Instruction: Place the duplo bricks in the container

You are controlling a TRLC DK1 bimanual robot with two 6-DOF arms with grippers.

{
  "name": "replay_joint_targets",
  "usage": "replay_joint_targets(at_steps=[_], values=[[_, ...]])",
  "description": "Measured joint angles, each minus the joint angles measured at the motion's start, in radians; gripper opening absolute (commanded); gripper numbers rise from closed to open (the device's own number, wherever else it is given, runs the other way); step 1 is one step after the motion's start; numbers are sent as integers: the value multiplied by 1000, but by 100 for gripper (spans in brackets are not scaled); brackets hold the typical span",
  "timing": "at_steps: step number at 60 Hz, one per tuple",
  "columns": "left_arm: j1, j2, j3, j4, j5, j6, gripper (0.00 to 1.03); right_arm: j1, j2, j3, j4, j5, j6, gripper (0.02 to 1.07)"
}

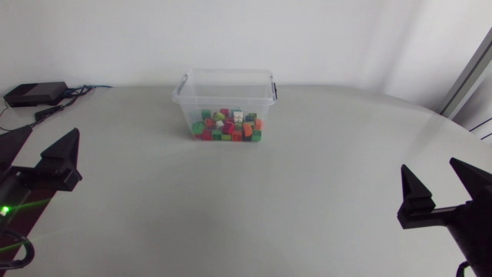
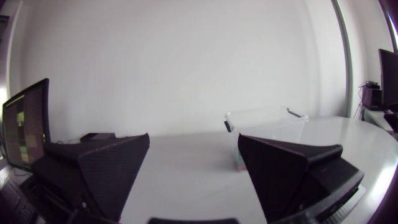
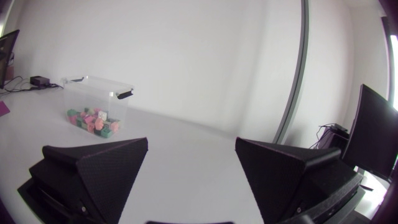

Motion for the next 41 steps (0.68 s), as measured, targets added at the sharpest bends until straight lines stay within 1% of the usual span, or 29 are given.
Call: replay_joint_targets(at_steps=[29, 41], values=[[0, -272, -253, -48, 25, -80, 99, -22, 0, -114, 118, -55, 164, 103], [0, -294, -277, -53, 26, -88, 98, -25, 0, -120, 123, -57, 183, 103]])
